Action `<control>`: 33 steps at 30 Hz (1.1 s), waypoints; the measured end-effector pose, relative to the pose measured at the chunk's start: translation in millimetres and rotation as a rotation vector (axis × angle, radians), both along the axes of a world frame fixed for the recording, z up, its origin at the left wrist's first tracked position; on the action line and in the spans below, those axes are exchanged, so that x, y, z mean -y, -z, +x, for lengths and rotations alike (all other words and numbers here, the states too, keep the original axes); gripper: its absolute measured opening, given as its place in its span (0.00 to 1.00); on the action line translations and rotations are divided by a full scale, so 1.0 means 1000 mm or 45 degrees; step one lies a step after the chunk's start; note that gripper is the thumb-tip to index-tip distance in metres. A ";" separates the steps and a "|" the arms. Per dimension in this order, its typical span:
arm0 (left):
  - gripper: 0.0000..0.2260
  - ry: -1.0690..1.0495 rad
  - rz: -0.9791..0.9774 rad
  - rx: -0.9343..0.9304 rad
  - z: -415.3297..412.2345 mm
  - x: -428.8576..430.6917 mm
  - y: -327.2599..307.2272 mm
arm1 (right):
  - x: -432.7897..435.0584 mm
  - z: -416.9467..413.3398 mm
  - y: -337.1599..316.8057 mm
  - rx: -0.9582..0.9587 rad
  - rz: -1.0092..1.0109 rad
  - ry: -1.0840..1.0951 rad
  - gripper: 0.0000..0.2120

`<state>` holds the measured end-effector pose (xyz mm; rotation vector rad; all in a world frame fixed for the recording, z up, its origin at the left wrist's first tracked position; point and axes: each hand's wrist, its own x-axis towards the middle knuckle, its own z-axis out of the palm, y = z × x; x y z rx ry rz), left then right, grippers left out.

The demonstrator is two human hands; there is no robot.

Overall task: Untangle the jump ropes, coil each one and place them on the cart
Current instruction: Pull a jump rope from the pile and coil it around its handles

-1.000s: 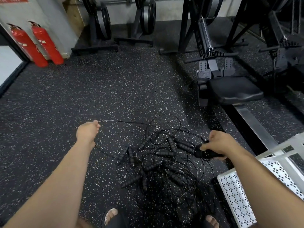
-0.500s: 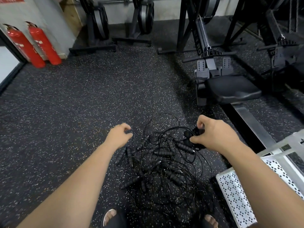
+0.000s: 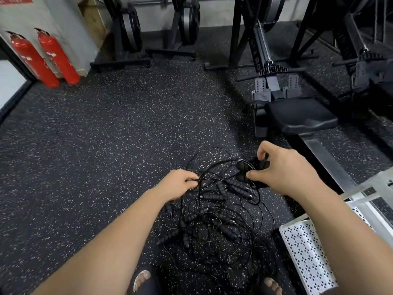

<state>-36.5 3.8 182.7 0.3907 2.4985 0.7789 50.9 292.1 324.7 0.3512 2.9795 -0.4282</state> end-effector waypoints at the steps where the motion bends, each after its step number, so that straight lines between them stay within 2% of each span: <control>1: 0.10 -0.021 0.033 0.004 -0.002 0.002 -0.003 | -0.002 0.000 -0.001 0.012 -0.006 0.014 0.23; 5: 0.03 -0.055 0.101 -0.043 -0.008 0.010 -0.017 | -0.013 -0.002 0.000 0.087 -0.048 0.068 0.21; 8: 0.03 -0.137 0.073 -0.104 -0.016 0.025 -0.030 | -0.020 -0.004 0.005 0.165 -0.052 0.103 0.22; 11: 0.04 -0.249 0.187 -0.059 -0.025 0.045 -0.033 | -0.025 -0.006 0.009 0.224 -0.053 0.142 0.22; 17: 0.04 -0.716 0.342 -0.093 -0.037 0.095 -0.022 | -0.048 -0.006 0.009 0.240 -0.104 0.281 0.20; 21: 0.05 -1.129 0.426 0.019 -0.038 0.126 -0.007 | -0.059 -0.004 0.009 0.220 -0.162 0.376 0.20; 24: 0.06 -1.358 0.393 0.101 -0.034 0.142 0.008 | -0.062 -0.002 0.007 0.200 -0.138 0.392 0.20; 29: 0.07 -1.498 0.267 0.166 -0.038 0.157 0.038 | -0.060 -0.003 0.009 0.183 -0.202 0.405 0.20; 33: 0.10 -1.420 -0.007 0.201 -0.039 0.172 0.057 | -0.060 -0.001 -0.003 0.110 -0.124 0.422 0.20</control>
